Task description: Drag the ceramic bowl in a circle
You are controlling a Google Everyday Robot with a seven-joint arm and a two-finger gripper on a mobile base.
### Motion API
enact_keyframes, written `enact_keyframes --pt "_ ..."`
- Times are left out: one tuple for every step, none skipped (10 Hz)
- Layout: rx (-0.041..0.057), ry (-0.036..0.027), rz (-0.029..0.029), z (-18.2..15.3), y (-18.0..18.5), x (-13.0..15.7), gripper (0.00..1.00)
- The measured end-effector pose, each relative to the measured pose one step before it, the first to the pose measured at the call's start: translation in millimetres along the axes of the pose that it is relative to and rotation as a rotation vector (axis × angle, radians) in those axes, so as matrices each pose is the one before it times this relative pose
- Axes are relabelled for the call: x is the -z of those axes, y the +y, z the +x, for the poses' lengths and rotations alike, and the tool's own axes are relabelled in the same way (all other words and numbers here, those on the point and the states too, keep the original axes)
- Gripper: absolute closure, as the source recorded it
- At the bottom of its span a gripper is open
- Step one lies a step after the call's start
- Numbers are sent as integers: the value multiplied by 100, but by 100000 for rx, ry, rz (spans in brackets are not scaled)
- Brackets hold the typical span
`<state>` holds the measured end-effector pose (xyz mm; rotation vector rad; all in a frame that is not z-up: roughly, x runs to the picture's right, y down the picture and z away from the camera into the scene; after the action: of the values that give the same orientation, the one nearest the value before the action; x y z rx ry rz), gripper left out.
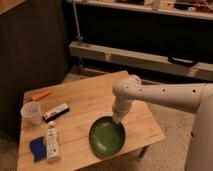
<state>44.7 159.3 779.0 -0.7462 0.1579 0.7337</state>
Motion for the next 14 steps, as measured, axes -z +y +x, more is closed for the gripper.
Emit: enact_keyframes --pt "2284 -664 -632 -1240 928 64 100" --pt "3326 -1037 -903 -1740 1331 132 100" --pt "3189 -917 -746 -1523 1166 126 100" --pt "2456 -735 -468 -1073 737 141 100" --pt "1516 -116 -775 -1060 407 -79 100" --pt "811 140 -829 -1225 111 -174 100" --pt "405 213 -703 -1246 -66 -166 100" --pt "-25 -53 -591 -1206 -327 -172 100" --pt "-522 917 -491 -1424 -665 -291 100" --pt "-405 859 -10 -1035 -551 -315 100" --pt "-430 857 13 -669 -439 -287 100" --pt "-1299 1203 123 -674 -879 -353 100" --pt "-1515 1102 -356 -609 -787 -349 100" --pt "-2012 1044 -536 -385 -1103 -289 100"
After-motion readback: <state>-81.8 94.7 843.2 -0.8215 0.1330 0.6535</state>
